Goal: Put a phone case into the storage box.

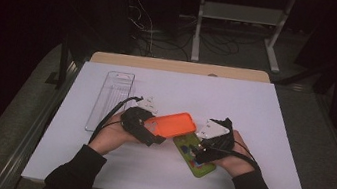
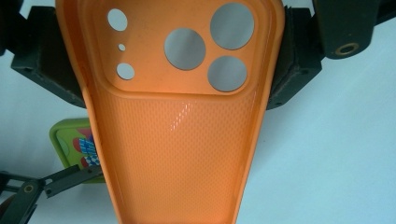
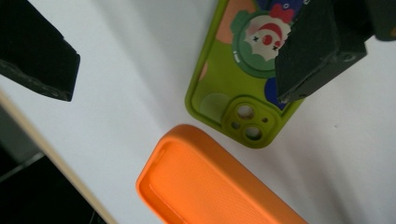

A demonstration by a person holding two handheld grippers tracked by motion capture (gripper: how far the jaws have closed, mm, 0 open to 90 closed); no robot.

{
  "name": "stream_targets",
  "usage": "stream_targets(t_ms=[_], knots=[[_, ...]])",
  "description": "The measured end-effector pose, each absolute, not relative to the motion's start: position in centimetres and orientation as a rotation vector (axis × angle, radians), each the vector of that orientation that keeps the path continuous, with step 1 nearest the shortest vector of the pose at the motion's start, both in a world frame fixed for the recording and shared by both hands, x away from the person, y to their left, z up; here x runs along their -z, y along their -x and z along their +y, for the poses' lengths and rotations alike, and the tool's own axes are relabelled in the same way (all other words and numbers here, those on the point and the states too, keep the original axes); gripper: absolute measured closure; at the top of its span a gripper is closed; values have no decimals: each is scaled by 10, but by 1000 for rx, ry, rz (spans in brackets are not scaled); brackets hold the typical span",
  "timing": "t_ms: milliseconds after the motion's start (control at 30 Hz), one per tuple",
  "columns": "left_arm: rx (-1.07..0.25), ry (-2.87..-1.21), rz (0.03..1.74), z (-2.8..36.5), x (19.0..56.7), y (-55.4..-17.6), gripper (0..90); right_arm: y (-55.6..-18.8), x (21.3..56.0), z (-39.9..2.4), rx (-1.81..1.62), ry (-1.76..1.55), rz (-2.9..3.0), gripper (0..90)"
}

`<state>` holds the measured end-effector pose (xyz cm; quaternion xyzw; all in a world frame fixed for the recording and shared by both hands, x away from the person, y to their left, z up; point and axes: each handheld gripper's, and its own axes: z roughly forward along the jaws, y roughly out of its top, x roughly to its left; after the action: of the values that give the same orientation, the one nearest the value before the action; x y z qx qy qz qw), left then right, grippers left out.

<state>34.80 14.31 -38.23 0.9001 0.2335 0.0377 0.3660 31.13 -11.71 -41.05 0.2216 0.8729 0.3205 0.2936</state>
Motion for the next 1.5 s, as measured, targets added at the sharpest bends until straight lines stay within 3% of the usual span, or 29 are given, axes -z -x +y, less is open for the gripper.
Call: stream_targets(t_ms=[1500], knots=[[-105,-2335,568,142,383,-348,158,-288,428,-88,-451,12,1985,4]])
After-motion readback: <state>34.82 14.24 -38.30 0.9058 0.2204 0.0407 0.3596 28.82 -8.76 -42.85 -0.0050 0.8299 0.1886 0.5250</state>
